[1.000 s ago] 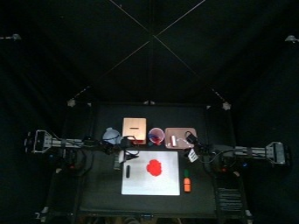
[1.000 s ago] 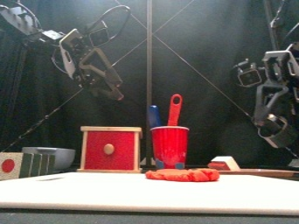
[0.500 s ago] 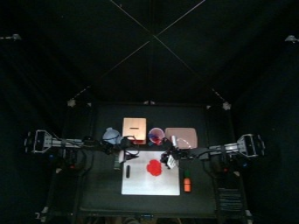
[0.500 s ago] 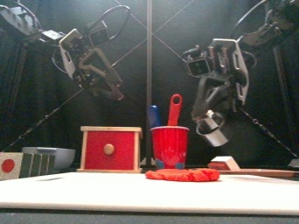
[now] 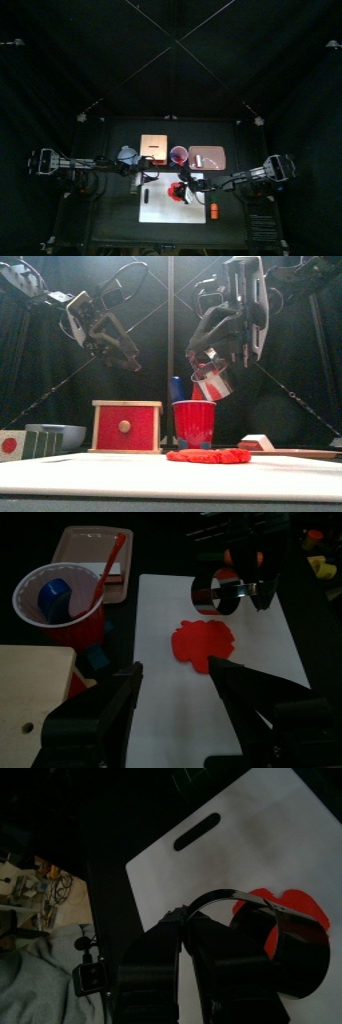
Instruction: Place cookie cutter on dough
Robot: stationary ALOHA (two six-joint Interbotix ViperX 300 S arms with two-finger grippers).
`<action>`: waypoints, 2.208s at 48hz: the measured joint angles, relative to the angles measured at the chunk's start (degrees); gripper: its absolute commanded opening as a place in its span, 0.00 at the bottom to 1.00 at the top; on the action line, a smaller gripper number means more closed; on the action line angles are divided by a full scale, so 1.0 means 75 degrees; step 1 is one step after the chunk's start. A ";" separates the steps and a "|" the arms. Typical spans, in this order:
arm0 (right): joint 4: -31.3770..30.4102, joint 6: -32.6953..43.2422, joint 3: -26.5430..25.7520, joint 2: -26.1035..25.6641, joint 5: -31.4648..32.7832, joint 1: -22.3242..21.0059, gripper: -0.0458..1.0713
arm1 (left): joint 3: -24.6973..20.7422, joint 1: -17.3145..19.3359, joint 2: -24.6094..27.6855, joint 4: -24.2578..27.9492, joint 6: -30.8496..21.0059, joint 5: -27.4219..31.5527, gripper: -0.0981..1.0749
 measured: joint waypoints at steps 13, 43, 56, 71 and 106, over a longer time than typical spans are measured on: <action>0.0539 0.0023 0.0141 0.0621 -0.1043 0.0176 0.60 | 0.0000 0.0012 -0.0012 -0.0105 0.0082 0.0000 0.85; 0.0574 0.0023 0.0117 0.0914 -0.0457 0.0164 0.63 | 0.0082 0.0152 -0.0012 -0.0117 0.0094 -0.0012 0.85; 0.0445 0.0023 0.0117 0.0820 -0.0340 0.0023 0.63 | 0.0094 0.0176 0.0000 -0.0117 0.0094 -0.0012 0.85; 0.0234 0.0023 0.0070 0.0750 -0.0094 -0.0223 0.63 | 0.0094 0.0176 -0.0012 -0.0117 0.0094 0.0000 0.85; 0.0223 0.0023 0.0059 0.0809 0.0035 -0.0328 0.64 | 0.0164 0.0187 -0.0012 -0.0117 0.0094 -0.0012 0.85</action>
